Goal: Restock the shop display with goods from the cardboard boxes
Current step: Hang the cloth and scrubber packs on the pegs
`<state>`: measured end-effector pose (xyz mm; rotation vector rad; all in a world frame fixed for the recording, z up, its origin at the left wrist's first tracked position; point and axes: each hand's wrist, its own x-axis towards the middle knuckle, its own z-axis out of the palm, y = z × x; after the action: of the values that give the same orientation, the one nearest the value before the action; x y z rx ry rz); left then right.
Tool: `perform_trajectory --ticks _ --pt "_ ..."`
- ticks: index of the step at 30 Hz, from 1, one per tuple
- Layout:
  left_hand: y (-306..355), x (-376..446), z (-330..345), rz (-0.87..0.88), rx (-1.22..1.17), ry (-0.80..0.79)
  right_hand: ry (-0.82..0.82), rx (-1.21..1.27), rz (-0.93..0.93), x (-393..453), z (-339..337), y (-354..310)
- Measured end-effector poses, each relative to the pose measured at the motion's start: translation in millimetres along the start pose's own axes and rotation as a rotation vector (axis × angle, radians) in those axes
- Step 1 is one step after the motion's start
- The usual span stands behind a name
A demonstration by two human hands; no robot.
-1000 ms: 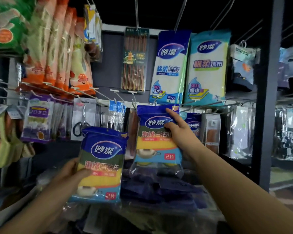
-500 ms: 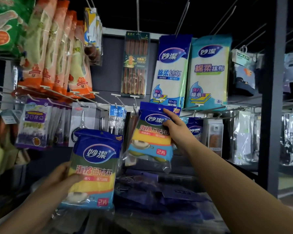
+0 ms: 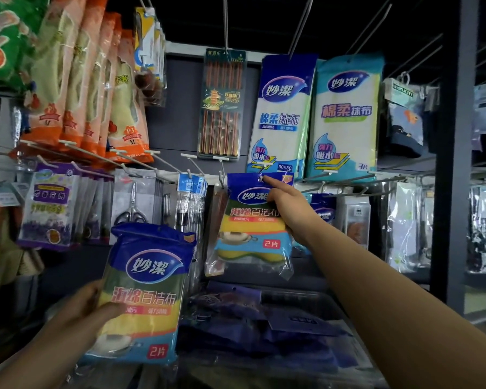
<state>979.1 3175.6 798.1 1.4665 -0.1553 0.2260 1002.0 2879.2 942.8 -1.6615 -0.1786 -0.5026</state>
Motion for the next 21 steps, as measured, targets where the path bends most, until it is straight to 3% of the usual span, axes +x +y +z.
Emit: perform_trajectory --ticks 7,13,18,21 --pt "-3 -2 -1 -0.040 -0.015 -0.004 0.059 -0.211 0.020 17 2 13" --pt "-5 -5 2 -0.022 -0.037 -0.005 0.077 -0.576 -0.025 29 0 32" --pt "-5 -10 9 -0.065 -0.107 -0.005 0.158 -0.499 -0.079 33 8 51" --pt "-6 -14 13 -0.010 -0.077 -0.006 0.232 -0.672 -0.099 17 16 62"
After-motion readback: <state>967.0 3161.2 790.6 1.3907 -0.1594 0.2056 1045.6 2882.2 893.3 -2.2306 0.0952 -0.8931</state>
